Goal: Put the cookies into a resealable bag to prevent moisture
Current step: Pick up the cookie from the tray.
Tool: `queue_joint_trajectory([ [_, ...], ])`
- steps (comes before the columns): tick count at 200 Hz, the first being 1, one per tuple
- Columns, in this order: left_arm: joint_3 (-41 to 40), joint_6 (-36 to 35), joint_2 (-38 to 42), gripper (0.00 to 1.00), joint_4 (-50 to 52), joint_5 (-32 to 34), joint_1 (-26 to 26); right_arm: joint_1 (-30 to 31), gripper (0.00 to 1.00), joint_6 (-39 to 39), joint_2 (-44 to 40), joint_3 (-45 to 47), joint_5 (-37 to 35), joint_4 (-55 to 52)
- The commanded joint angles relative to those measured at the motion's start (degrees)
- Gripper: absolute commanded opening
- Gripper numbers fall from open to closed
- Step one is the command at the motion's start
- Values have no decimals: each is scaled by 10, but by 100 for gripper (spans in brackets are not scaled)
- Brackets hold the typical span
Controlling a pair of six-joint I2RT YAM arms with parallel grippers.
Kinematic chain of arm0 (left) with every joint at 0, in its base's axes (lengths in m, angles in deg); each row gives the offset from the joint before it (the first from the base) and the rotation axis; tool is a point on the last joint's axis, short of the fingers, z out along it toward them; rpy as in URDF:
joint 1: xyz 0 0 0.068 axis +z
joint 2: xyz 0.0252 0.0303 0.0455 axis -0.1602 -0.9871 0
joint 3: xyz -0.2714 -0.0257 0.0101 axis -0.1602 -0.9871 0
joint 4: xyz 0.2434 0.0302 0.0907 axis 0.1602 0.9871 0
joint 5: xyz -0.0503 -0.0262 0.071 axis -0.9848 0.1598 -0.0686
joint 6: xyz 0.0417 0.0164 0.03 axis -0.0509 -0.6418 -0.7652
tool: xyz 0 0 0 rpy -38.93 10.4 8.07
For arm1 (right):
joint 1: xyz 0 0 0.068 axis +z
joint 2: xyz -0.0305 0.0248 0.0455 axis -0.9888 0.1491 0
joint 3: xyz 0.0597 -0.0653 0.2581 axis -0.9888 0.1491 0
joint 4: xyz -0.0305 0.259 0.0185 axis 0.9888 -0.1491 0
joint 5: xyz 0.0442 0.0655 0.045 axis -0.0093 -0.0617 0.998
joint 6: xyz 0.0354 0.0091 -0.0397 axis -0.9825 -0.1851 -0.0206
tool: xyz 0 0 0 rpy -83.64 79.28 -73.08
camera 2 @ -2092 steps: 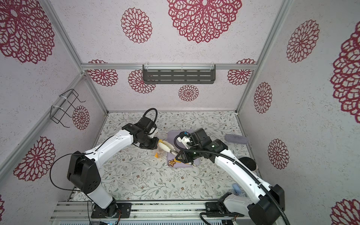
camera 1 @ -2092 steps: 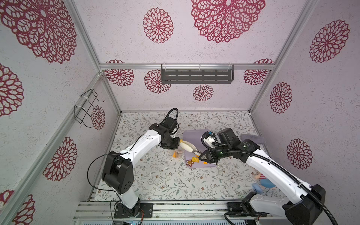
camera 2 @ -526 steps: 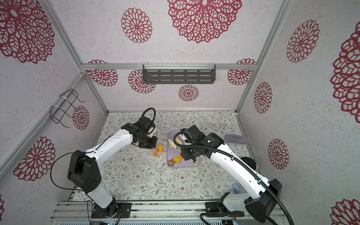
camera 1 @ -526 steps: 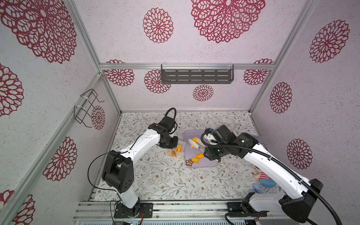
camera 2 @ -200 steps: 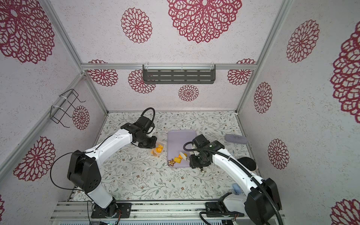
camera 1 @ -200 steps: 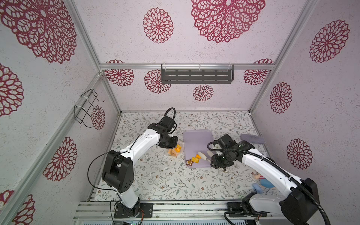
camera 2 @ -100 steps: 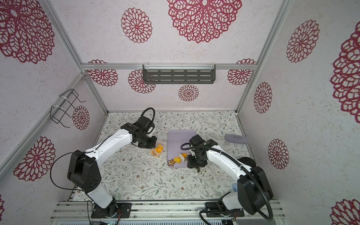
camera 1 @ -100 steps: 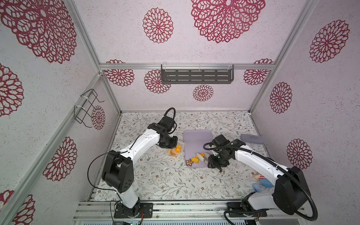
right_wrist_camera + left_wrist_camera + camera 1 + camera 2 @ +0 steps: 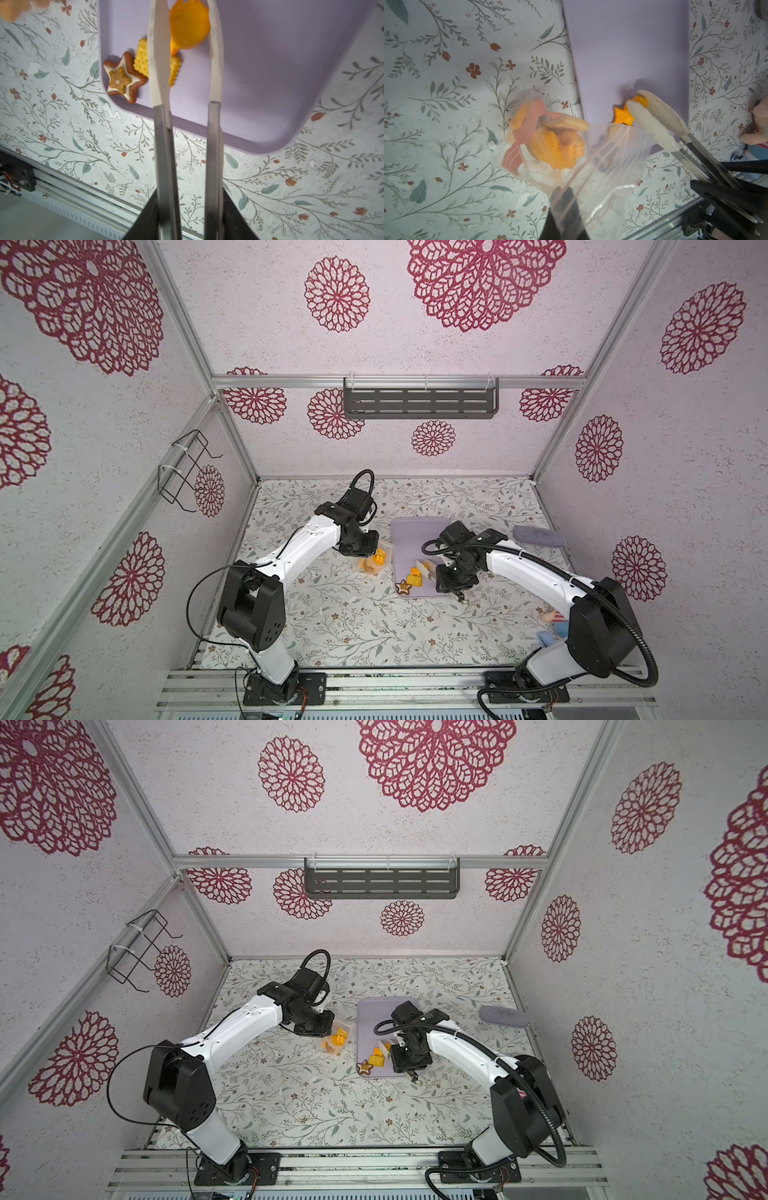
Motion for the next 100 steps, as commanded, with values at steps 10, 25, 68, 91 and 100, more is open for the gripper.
queue_joint_trajectory([
  [10,-7,-8,21,0,-8,1,5,5,35,10,-20,-30,-17,-17],
  [25,-9,-8,22,0,-10,0,6,2,33,10,-37,-36,-20,-17],
  [68,-7,-5,18,0,-25,-21,8,-11,30,16,-102,-50,-5,-15],
  [91,-6,-2,12,0,-36,-38,8,-15,30,16,-139,-61,13,-9],
  [100,-4,-2,9,0,-36,-38,8,-15,30,14,-150,-68,22,-5],
])
